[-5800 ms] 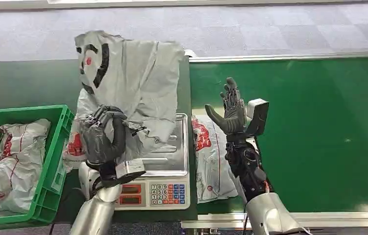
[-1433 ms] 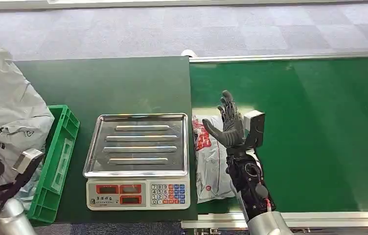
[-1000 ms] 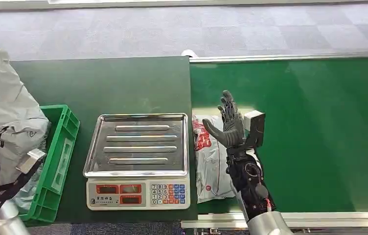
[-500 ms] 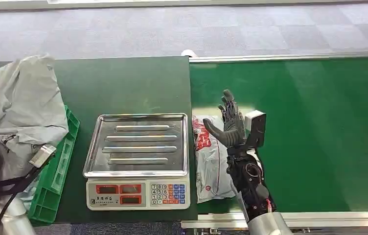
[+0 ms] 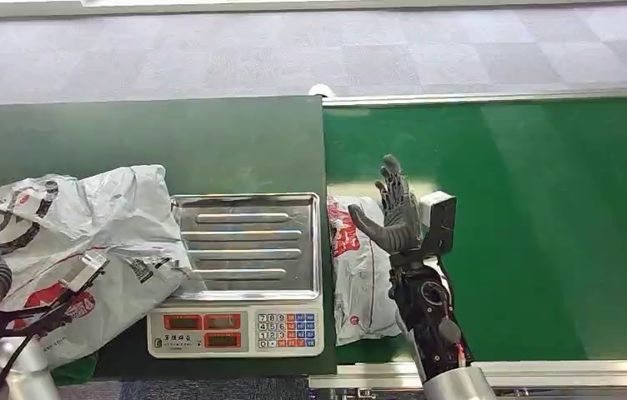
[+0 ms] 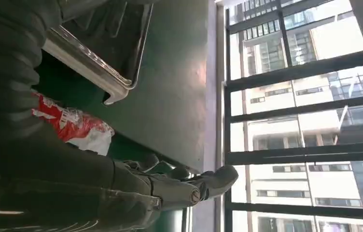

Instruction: Moved the parcel from conveyor to table for the left to box.

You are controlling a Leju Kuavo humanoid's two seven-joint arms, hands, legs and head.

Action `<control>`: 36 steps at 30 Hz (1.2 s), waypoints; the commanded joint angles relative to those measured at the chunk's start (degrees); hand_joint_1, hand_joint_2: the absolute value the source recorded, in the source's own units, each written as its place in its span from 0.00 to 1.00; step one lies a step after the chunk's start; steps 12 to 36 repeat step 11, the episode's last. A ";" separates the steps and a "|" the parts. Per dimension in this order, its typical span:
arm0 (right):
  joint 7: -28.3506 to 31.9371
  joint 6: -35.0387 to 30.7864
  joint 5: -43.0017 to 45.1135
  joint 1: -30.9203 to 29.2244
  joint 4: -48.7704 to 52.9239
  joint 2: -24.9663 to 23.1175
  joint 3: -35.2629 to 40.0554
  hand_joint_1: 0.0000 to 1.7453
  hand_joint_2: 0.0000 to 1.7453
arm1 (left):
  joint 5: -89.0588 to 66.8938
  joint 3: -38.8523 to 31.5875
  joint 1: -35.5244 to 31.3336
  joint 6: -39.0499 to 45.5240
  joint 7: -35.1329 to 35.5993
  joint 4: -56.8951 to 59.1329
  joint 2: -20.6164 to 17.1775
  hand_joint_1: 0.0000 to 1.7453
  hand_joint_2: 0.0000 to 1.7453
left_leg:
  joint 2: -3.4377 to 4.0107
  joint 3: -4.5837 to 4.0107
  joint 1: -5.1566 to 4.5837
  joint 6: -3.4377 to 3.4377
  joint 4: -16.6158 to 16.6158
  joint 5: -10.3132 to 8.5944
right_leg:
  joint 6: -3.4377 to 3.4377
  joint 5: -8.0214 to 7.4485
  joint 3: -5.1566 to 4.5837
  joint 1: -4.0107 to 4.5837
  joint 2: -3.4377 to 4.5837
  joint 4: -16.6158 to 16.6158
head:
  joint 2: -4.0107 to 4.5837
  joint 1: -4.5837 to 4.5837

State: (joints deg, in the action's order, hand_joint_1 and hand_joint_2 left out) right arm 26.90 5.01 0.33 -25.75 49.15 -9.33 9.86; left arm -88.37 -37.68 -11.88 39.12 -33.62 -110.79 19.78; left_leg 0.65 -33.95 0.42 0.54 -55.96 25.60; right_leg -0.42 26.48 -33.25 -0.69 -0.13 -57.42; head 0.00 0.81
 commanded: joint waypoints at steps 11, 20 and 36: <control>0.50 0.31 -0.37 -1.86 -2.66 0.00 -0.92 0.00 1.00 | 28.01 5.86 -3.91 0.88 -6.38 -0.89 0.22 0.00 1.00 | -0.17 0.02 0.06 -0.02 -0.04 0.00 | 0.02 0.02 0.09 0.06 -0.13 0.02 | 0.00 0.00; 0.50 0.31 -0.37 -1.86 -2.66 0.00 -0.92 0.00 1.00 | 28.01 5.86 -3.91 0.88 -6.38 -0.89 0.22 0.00 1.00 | -0.17 0.02 0.06 -0.02 -0.04 0.00 | 0.02 0.02 0.09 0.06 -0.13 0.02 | 0.00 0.00; 0.50 0.31 -0.37 -1.86 -2.66 0.00 -0.92 0.00 1.00 | 28.01 5.86 -3.91 0.88 -6.38 -0.89 0.22 0.00 1.00 | -0.17 0.02 0.06 -0.02 -0.04 0.00 | 0.02 0.02 0.09 0.06 -0.13 0.02 | 0.00 0.00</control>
